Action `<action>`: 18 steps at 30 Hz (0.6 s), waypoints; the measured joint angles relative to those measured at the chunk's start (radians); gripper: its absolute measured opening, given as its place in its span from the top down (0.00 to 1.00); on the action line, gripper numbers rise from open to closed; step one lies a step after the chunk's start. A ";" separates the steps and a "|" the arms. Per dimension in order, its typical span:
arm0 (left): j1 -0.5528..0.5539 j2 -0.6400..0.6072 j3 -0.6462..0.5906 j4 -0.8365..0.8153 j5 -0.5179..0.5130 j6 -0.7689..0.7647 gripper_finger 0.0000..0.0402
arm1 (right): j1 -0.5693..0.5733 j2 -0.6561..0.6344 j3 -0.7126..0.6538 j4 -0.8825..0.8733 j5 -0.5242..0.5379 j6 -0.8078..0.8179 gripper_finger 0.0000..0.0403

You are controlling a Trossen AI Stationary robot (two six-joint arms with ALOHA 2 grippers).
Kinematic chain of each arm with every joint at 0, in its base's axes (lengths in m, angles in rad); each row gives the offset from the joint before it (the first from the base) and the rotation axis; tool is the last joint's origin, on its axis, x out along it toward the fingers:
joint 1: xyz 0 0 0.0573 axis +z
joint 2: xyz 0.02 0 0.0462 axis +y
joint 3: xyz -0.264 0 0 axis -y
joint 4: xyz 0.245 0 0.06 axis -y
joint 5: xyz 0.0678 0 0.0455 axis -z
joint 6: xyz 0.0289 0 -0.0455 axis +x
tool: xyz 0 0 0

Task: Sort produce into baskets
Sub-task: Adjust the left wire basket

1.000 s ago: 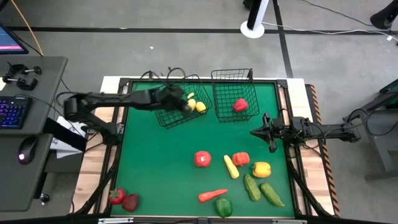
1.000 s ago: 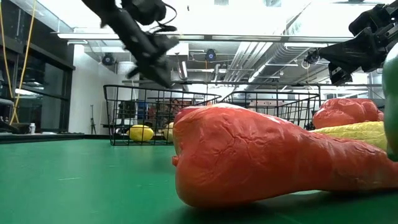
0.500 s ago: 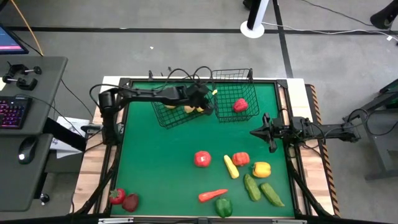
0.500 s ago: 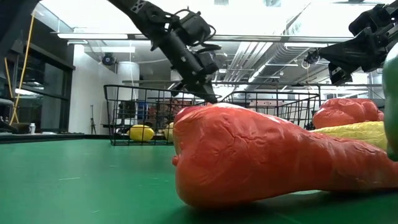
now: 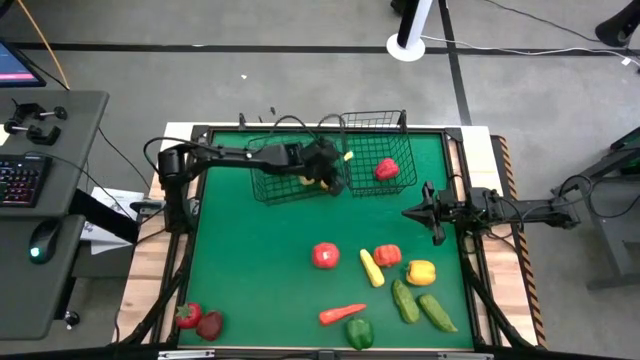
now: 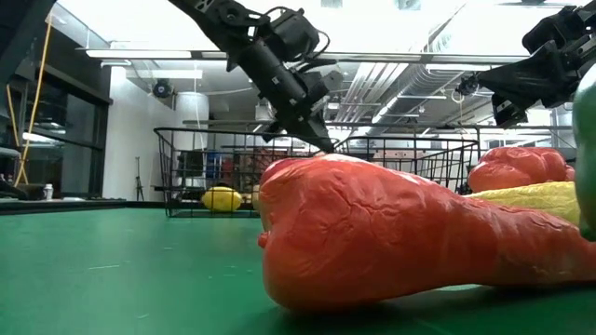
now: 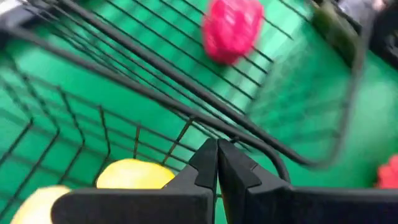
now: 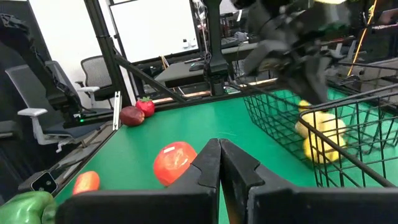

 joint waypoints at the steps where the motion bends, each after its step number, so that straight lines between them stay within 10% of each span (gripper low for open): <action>1: -0.009 0.000 -0.004 -0.006 0.001 0.003 1.00 | 0.000 0.000 0.000 0.000 0.000 0.000 1.00; 18: 0.024 -0.013 0.064 -0.127 -0.073 0.067 1.00 | 0.000 0.000 0.000 0.000 0.000 0.000 1.00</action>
